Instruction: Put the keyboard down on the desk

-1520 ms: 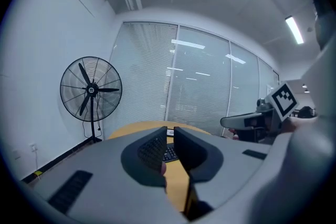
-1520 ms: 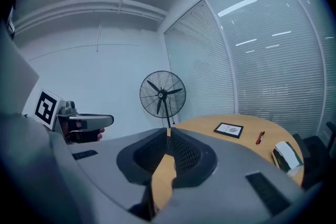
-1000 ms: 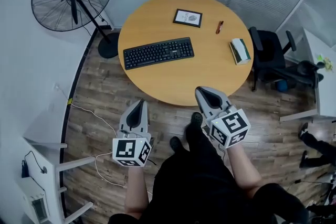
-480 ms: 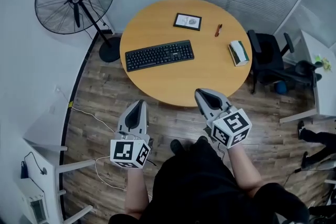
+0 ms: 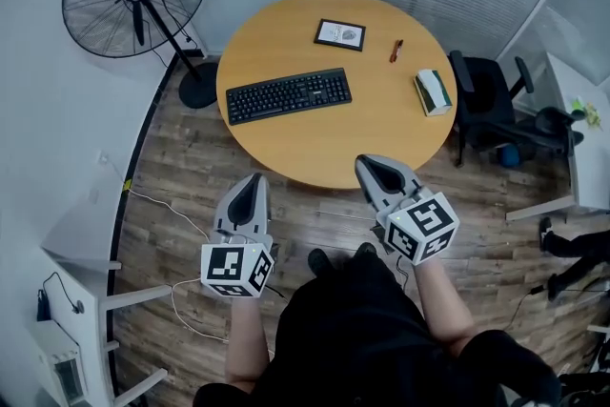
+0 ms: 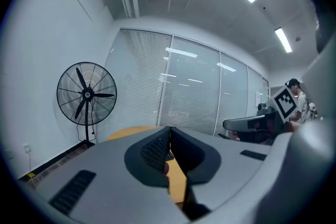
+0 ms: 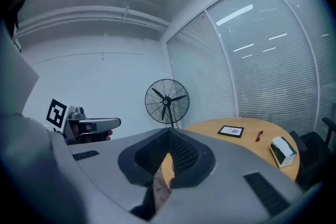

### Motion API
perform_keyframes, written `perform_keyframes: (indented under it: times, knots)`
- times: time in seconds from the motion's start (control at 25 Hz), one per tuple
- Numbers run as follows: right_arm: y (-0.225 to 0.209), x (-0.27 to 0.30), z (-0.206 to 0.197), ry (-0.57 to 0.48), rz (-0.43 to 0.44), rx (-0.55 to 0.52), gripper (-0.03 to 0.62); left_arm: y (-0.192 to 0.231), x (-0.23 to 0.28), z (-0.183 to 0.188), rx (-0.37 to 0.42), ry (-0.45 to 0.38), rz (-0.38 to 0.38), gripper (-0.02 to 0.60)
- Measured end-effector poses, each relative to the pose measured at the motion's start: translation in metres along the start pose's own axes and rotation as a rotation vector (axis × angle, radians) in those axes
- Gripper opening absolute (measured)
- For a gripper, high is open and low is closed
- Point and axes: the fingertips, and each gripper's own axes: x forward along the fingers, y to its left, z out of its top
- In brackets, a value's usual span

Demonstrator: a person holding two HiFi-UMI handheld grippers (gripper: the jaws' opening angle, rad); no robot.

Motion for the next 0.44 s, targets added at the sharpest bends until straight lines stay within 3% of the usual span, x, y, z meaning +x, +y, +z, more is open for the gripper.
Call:
perform_keyframes:
  times: [0.44]
  knots:
    - [0.0043, -0.0031, -0.003, 0.02, 0.009, -0.012, 0.008, -0.0021, -0.0047, -0.0014, -0.014, 0.009, 0.003, 0.0]
